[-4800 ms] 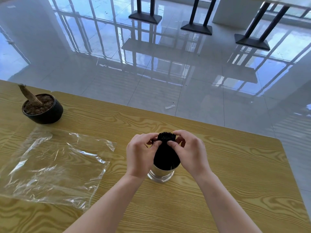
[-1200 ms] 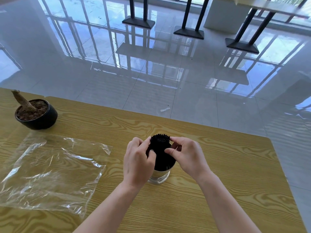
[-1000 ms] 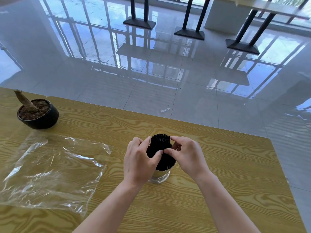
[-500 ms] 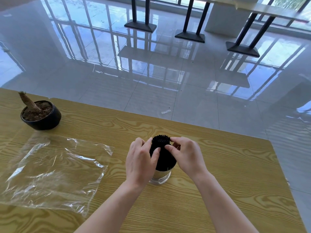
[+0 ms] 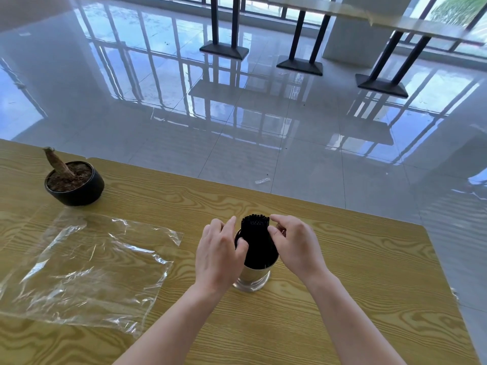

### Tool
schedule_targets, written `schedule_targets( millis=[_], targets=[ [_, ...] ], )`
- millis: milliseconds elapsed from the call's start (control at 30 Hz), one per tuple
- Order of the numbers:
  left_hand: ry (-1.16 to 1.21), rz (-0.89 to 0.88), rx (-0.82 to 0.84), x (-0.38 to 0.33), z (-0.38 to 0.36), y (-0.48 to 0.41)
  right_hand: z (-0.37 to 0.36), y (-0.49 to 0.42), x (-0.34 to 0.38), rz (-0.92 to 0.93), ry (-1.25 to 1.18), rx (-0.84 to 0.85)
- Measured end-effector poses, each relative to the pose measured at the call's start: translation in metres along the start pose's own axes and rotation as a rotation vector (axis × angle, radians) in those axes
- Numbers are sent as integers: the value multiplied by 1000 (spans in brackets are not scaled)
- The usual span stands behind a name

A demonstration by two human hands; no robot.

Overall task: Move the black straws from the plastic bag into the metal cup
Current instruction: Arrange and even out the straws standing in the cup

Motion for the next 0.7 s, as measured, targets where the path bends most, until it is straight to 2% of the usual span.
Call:
schedule_targets(
  millis=[233, 533, 633, 700],
  targets=[
    [-49, 28, 24, 6, 5, 6, 9, 12, 12, 37, 23, -45],
    [-266, -114, -90, 15, 53, 24, 20, 31, 80, 281, -107, -123],
    [-260, -71, -143, 36, 75, 35, 3, 46, 110, 369, -164, -85],
    [-246, -10, -160, 58, 88, 45, -25, 57, 125, 384, -196, 1]
  ],
)
Point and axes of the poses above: each hand's wrist, its own y-axis away from the middle knuckle, its own z-axis out of the back of the hand, x = y × z, the point moved 10 cm from there along -y, towards the middle knuckle, and after that the axes turned 3 degrees about -x, right-handed, at the moved point
